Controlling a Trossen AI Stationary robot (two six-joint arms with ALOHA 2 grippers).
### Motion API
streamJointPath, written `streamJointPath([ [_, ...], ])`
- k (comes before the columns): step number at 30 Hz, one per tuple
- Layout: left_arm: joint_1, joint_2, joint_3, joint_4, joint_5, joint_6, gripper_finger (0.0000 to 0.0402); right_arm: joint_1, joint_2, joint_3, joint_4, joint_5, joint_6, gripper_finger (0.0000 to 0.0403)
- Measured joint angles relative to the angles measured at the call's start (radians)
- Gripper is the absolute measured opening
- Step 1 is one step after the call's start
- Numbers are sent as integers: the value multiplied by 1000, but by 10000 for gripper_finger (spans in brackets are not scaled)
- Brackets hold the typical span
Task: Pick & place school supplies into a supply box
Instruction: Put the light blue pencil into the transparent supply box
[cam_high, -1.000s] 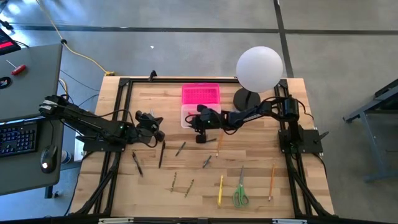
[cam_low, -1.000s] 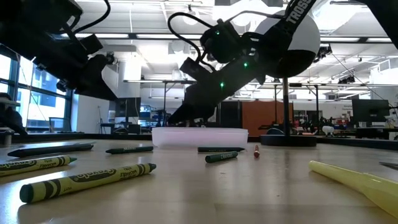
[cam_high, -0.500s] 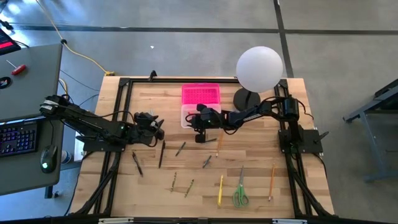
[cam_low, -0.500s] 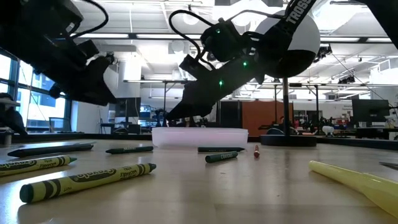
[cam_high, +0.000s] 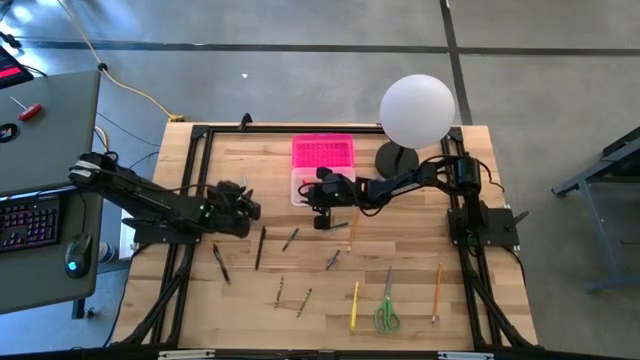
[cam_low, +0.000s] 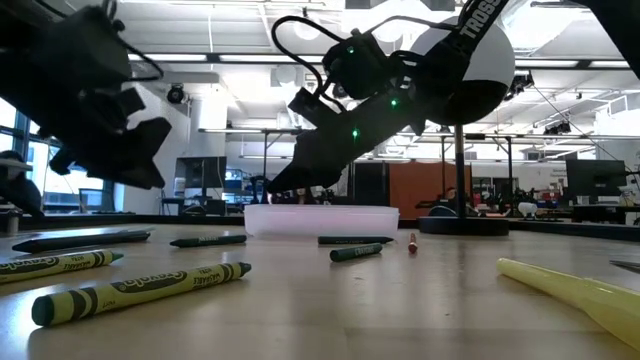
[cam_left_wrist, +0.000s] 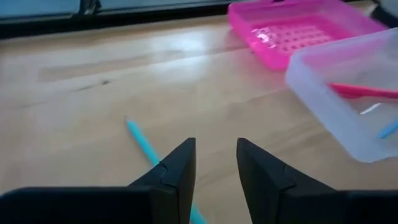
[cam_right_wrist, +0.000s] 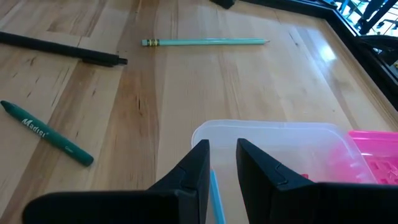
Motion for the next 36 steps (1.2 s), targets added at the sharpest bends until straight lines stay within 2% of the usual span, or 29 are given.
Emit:
streamJointPath([
  [9,0,232,0,36,-9,-326,167,0,0,0,-2,0,0,59],
  [13,0,286,0,78,-15,-410,167,0,0,0,-2,0,0,59],
  [24,6,305,0,96,-53,-446,167,0,0,0,-2,0,1,59],
  [31,99,335,0,122,72,-432,167,0,0,0,-2,-1,1,59],
  [36,139,359,3,138,74,-429,167,0,0,0,-2,-1,11,59],
])
